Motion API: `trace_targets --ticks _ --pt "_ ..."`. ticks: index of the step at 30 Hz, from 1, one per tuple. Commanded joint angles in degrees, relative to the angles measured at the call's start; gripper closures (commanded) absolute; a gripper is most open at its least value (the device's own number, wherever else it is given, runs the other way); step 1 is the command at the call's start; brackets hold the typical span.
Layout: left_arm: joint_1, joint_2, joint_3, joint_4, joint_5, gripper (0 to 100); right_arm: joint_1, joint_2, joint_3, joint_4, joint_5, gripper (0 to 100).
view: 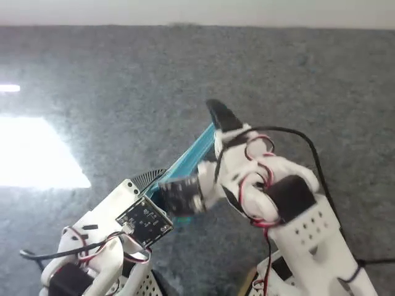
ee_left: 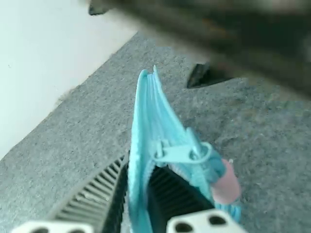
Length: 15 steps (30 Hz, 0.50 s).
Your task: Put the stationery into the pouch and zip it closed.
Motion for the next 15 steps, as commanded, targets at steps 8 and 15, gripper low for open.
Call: trace_targets --ticks 8,15 --pt "-0.1 1.0 -2.9 -0.3 -0.5 99 -3.8 4.0 -2.9 -1.8 1.9 53.2" --pt "-0.2 0.7 -3.0 -0.4 -0.5 99 -5.5 14.5 -6.9 -5.0 2.2 54.9"
